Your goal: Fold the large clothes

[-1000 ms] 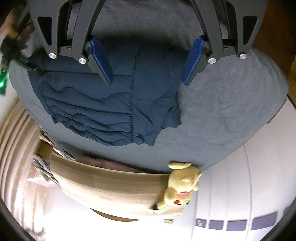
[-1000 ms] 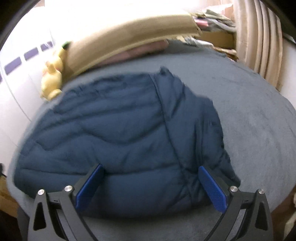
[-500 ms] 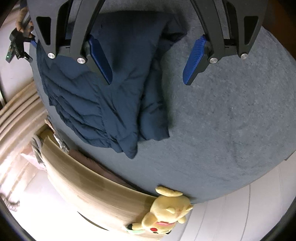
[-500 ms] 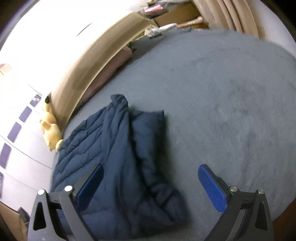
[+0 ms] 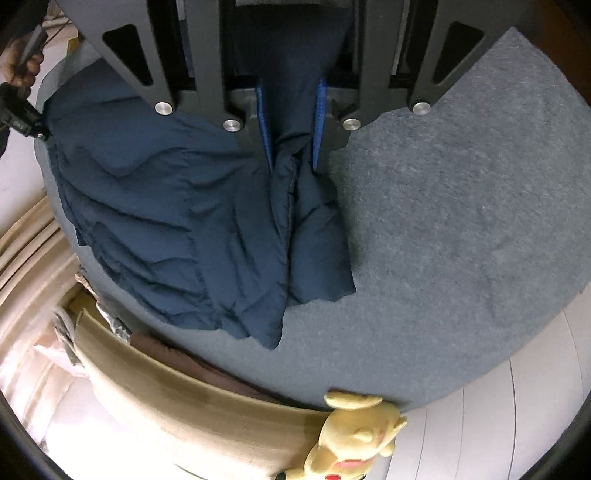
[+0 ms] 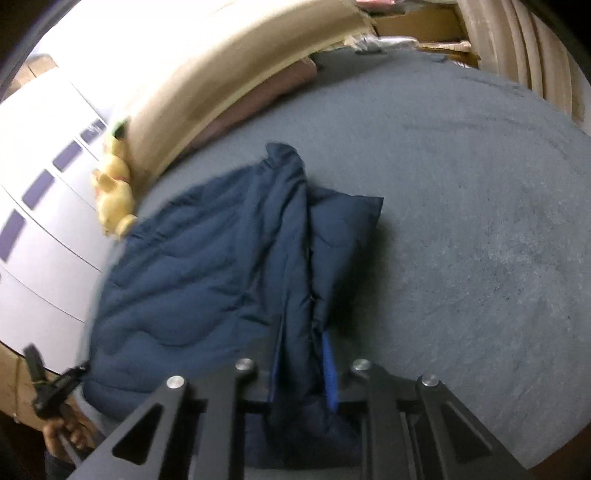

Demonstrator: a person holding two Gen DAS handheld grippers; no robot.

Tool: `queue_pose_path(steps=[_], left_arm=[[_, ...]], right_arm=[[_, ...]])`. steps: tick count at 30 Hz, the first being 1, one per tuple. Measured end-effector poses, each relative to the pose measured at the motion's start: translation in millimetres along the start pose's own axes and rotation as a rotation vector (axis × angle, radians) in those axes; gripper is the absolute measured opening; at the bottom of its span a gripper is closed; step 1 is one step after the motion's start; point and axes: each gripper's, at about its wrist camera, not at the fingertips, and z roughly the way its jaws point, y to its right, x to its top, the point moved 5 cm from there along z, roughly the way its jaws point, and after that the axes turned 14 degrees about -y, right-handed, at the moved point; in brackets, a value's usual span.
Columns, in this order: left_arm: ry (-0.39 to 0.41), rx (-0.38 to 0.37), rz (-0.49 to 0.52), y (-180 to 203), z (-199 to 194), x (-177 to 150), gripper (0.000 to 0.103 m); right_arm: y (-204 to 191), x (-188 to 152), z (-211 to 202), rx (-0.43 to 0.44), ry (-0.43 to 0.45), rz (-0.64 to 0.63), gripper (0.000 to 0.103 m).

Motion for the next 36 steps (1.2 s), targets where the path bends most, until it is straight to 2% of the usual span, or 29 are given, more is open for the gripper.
queue_pose_path(steps=[2, 4, 5, 6, 7, 8, 9, 10, 12, 14, 17, 18, 19, 20, 21, 22, 24, 27, 29, 31, 32, 33, 34, 35, 36], left_arm=[[0.003, -0.004, -0.011, -2, 4, -1, 0.022], [0.006, -0.003, -0.018, -3, -2, -1, 0.025], [0.008, -0.010, -0.024, -4, -6, 0, 0.025], [0.020, -0.034, -0.035, -6, -15, 2, 0.027], [0.051, -0.056, -0.055, -9, -26, 8, 0.035], [0.066, -0.066, -0.061, -12, -33, 12, 0.042], [0.095, -0.084, -0.068, -15, -42, 21, 0.063], [0.114, -0.093, -0.075, -17, -46, 27, 0.075], [0.129, -0.109, -0.082, -17, -47, 38, 0.076], [0.076, -0.141, -0.080, -18, -35, 45, 0.076], [-0.036, -0.149, -0.106, -21, 0, 52, 0.076], [-0.059, -0.154, -0.116, -22, 8, 52, 0.075], [-0.067, -0.168, -0.114, -22, 14, 53, 0.062], [-0.074, -0.180, -0.098, -19, 16, 54, 0.047], [-0.096, -0.184, -0.064, -12, 19, 55, 0.034], [-0.084, -0.166, -0.051, -8, 18, 60, 0.024], [-0.048, -0.147, -0.019, -1, 11, 61, 0.019], [-0.085, -0.224, -0.095, -15, 32, 58, 0.021], [-0.061, -0.210, -0.080, -13, 26, 57, 0.025], [-0.040, -0.196, -0.076, -15, 11, 54, 0.035], [-0.038, -0.195, -0.085, -17, 7, 55, 0.041], [-0.028, -0.196, -0.101, -22, -1, 58, 0.054], [0.004, -0.192, -0.118, -27, -8, 62, 0.067], [0.034, -0.173, -0.135, -32, -11, 67, 0.070], [0.030, -0.164, -0.147, -34, -9, 72, 0.071]], right_arm=[[7, 1, 11, 0.017, -0.022, 0.039, 0.021], [2, 0, 2, 0.042, 0.006, 0.044, 0.025], [4, -1, -3, 0.077, 0.014, 0.058, 0.027], [7, 0, -9, 0.129, 0.021, 0.081, 0.034], [16, 4, -14, 0.172, 0.034, 0.106, 0.044], [22, 8, -20, 0.205, 0.055, 0.137, 0.081], [31, 13, -26, 0.203, 0.092, 0.179, 0.096], [39, 16, -32, 0.193, 0.113, 0.195, 0.096], [44, 27, -27, 0.212, 0.104, 0.211, 0.096], [45, 34, -13, 0.276, 0.042, 0.226, 0.096], [46, 39, 4, 0.298, -0.026, 0.217, 0.095], [46, 42, 11, 0.319, -0.050, 0.216, 0.088], [42, 44, 18, 0.328, -0.062, 0.207, 0.075], [34, 47, 20, 0.329, -0.082, 0.171, 0.032], [27, 46, 20, 0.304, -0.089, 0.135, 0.028], [19, 47, 17, 0.255, -0.083, 0.091, 0.024], [6, 49, 10, 0.187, -0.063, 0.023, 0.018], [15, 47, 31, 0.180, -0.095, 0.060, 0.020], [13, 46, 33, 0.176, -0.078, 0.062, 0.026], [12, 48, 26, 0.194, -0.063, 0.078, 0.034], [13, 48, 23, 0.220, -0.059, 0.083, 0.056], [15, 50, 20, 0.254, -0.047, 0.097, 0.081], [21, 54, 13, 0.268, -0.007, 0.131, 0.084], [26, 57, 9, 0.263, 0.014, 0.145, 0.084], [32, 62, 8, 0.262, 0.027, 0.165, 0.084]])
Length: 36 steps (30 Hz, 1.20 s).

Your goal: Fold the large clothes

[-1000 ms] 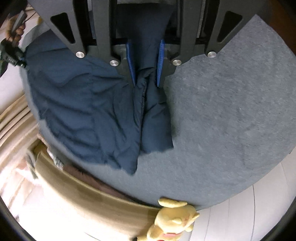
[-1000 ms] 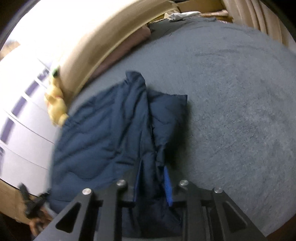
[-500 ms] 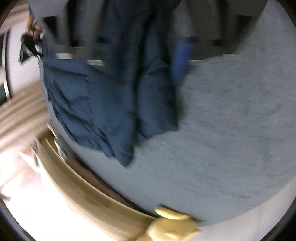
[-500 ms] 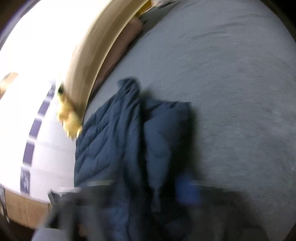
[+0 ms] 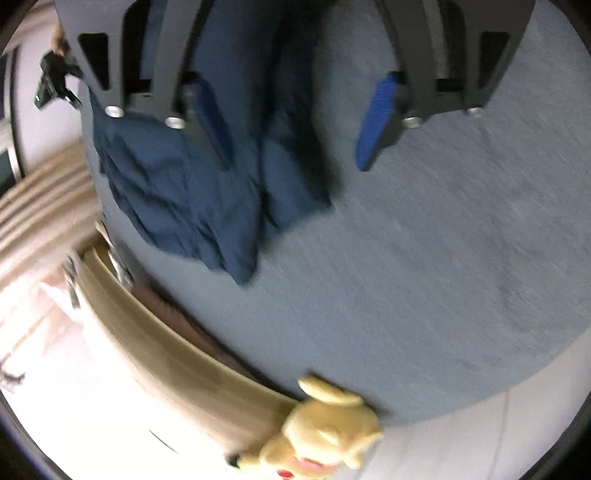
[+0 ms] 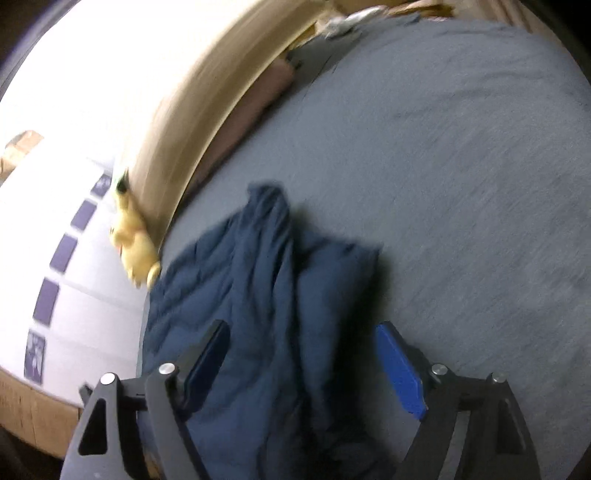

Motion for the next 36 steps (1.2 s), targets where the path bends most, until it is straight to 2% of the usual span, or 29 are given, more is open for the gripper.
queue_pose_path(steps=[3, 4, 5, 6, 8, 9, 10, 11, 13, 14, 16, 17, 18, 19, 21, 23, 25, 27, 29, 31, 33, 36], left_arm=[[-0.069, -0.027, -0.013, 1, 22, 10, 0.069], [-0.076, -0.020, 0.005, 3, 30, 13, 0.038], [-0.093, -0.017, 0.036, 6, 36, 14, 0.019], [-0.110, 0.024, 0.044, 9, 41, 15, 0.014], [-0.094, 0.034, 0.054, 8, 36, 12, 0.012], [-0.106, 0.046, 0.062, 7, 42, 12, 0.012], [-0.126, 0.057, 0.058, 5, 48, 11, 0.017], [-0.139, 0.074, 0.051, 2, 49, 10, 0.020], [-0.108, 0.115, 0.049, 5, 38, 9, 0.033], [-0.070, 0.135, 0.050, 8, 27, 8, 0.035], [0.023, 0.203, 0.067, 12, -2, 2, 0.042], [0.054, 0.233, 0.072, 15, -12, -1, 0.045], [0.090, 0.253, 0.079, 19, -24, -6, 0.052], [0.140, 0.255, 0.081, 24, -39, -15, 0.060], [0.203, 0.264, 0.084, 36, -56, -37, 0.063], [0.221, 0.262, 0.112, 48, -64, -58, 0.063], [0.220, 0.262, 0.122, 64, -54, -79, 0.064], [0.216, 0.241, 0.145, 73, -47, -102, 0.065], [0.201, 0.250, 0.167, 80, -42, -114, 0.066], [0.172, 0.290, 0.185, 84, -26, -124, 0.073], [0.132, 0.348, 0.221, 83, -6, -132, 0.073], [0.160, 0.405, 0.268, 79, -4, -140, 0.073]], right_arm=[[12, 16, 7, 0.048, -0.005, 0.080, 0.083], [13, 19, 15, 0.059, -0.034, 0.091, 0.080], [13, 22, 23, 0.056, -0.056, 0.096, 0.053], [13, 24, 27, 0.031, -0.072, 0.078, 0.027], [-3, 25, 21, -0.035, -0.055, 0.007, 0.019], [-7, 25, 17, -0.076, -0.040, -0.037, 0.019], [-1, 25, 21, -0.126, -0.056, -0.037, 0.019], [10, 25, 25, -0.189, -0.068, -0.012, 0.022], [14, 20, 23, -0.196, -0.058, -0.006, 0.026], [11, 17, 16, -0.203, -0.035, -0.012, 0.031], [-3, 8, -3, -0.269, 0.032, -0.065, 0.053], [-14, 2, -15, -0.312, 0.070, -0.102, 0.071], [-28, -6, -27, -0.339, 0.117, -0.141, 0.073], [-42, -14, -36, -0.354, 0.154, -0.178, 0.073], [-74, -41, -48, -0.401, 0.220, -0.278, 0.073], [-98, -68, -47, -0.416, 0.264, -0.363, 0.075], [-116, -91, -34, -0.429, 0.273, -0.418, 0.076], [-125, -111, -16, -0.485, 0.295, -0.459, 0.076], [-124, -129, 8, -0.535, 0.275, -0.484, 0.076], [-107, -140, 20, -0.574, 0.225, -0.501, 0.077], [-91, -139, 41, -0.618, 0.163, -0.492, 0.082], [-91, -134, 40, -0.639, 0.162, -0.473, 0.084]])
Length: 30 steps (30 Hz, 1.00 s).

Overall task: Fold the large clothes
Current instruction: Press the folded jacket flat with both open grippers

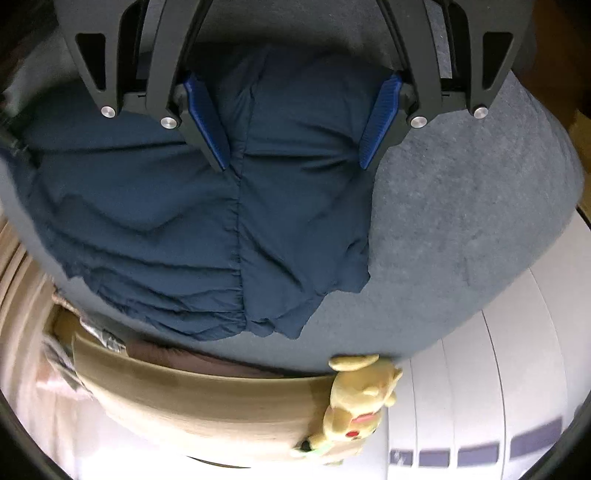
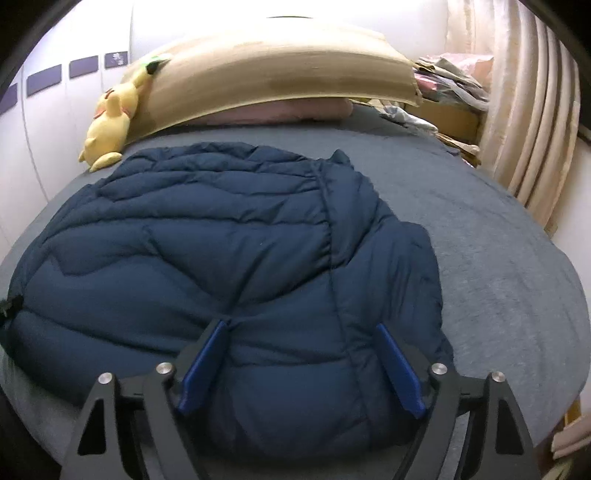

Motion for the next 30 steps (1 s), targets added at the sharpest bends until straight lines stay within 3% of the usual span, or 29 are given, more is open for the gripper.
queue_pose_path(steps=[13, 15, 18, 20, 23, 25, 27, 30], left_arm=[[-0.034, -0.005, -0.012, -2, 6, 1, 0.075], [-0.005, 0.007, -0.029, -2, -9, 6, 0.075], [0.086, 0.009, -0.011, 10, -32, 13, 0.075], [0.096, 0.004, 0.022, 22, -34, 12, 0.075], [0.078, 0.034, 0.089, 41, -21, 4, 0.075], [0.012, 0.097, 0.153, 49, 5, -1, 0.077], [0.019, 0.125, 0.184, 51, 10, -2, 0.077], [-0.003, 0.102, 0.158, 47, 9, 2, 0.077]], right_arm=[[2, 0, 4, -0.023, -0.045, 0.004, 0.087], [0, 6, -18, -0.018, 0.001, 0.012, 0.087], [-16, 15, -60, 0.002, 0.138, -0.023, 0.087], [-33, 16, -67, 0.024, 0.162, -0.064, 0.087], [-60, 4, -41, 0.032, 0.102, -0.130, 0.087], [-67, -7, -8, 0.017, 0.019, -0.155, 0.087], [-64, -8, -4, 0.035, 0.021, -0.134, 0.089], [-61, -3, -10, 0.038, 0.008, -0.137, 0.089]])
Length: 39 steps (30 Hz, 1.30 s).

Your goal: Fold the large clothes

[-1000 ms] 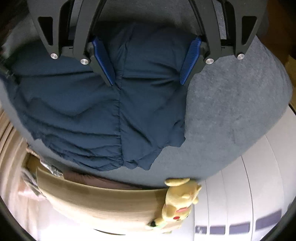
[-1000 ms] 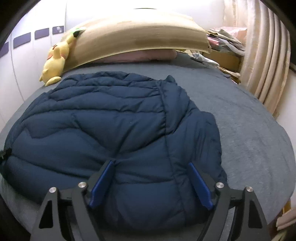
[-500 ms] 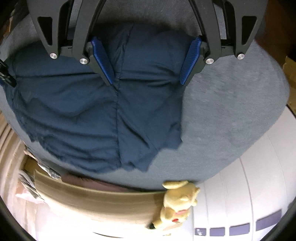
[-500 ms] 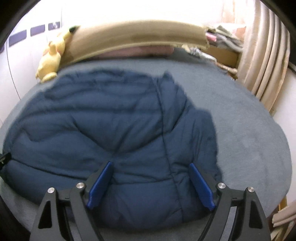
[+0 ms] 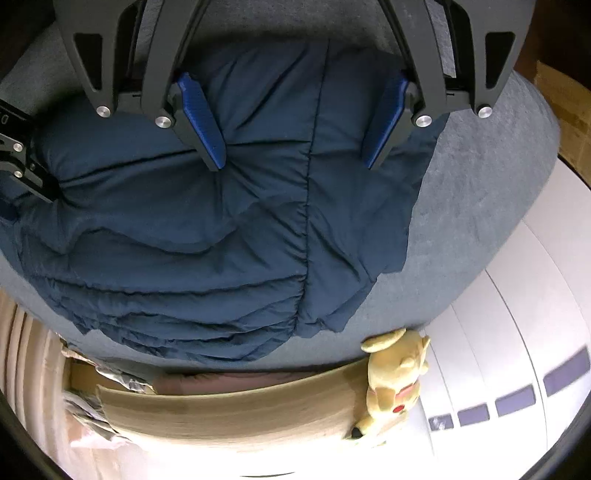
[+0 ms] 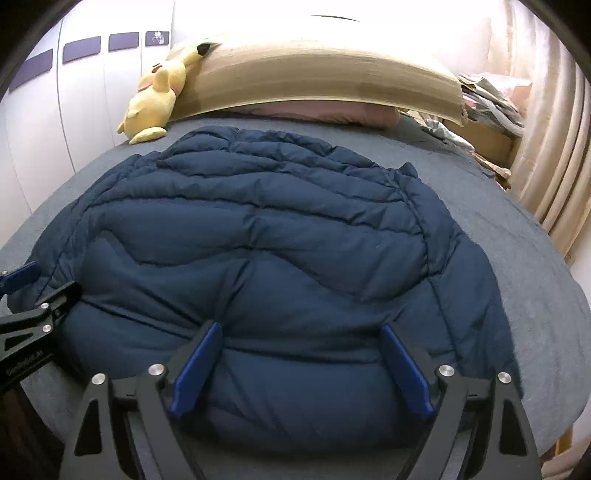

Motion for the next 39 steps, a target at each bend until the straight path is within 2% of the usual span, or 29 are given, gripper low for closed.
queue_pose_path(steps=[5, 9, 12, 15, 17, 20, 25, 32, 36, 39], left_arm=[[0.004, -0.087, -0.083, -18, -27, -2, 0.077], [0.065, -0.098, -0.143, -33, -68, -6, 0.081], [0.109, -0.122, -0.175, -38, -98, -10, 0.085], [0.135, -0.148, -0.176, -38, -123, -15, 0.086], [0.123, -0.172, -0.144, -32, -141, -19, 0.086], [0.147, -0.181, -0.107, -27, -166, -25, 0.086], [0.188, -0.164, -0.075, -21, -190, -31, 0.091], [0.194, -0.136, -0.091, -25, -190, -29, 0.093], [0.212, -0.121, -0.078, -22, -193, -29, 0.098], [0.225, -0.133, -0.062, -18, -197, -30, 0.100]], right_arm=[[17, -5, -44, 0.053, 0.081, 0.082, 0.090], [18, -19, -76, 0.141, 0.021, 0.113, 0.090], [13, -34, -102, 0.167, -0.021, 0.126, 0.090], [10, -47, -132, 0.177, 0.017, 0.142, 0.090], [11, -52, -147, 0.174, 0.047, 0.155, 0.090], [9, -63, -167, 0.138, 0.098, 0.158, 0.090], [11, -68, -171, 0.096, 0.119, 0.168, 0.090], [11, -69, -171, 0.078, 0.132, 0.157, 0.090], [11, -70, -169, 0.074, 0.130, 0.161, 0.090], [11, -70, -170, 0.067, 0.137, 0.159, 0.090]])
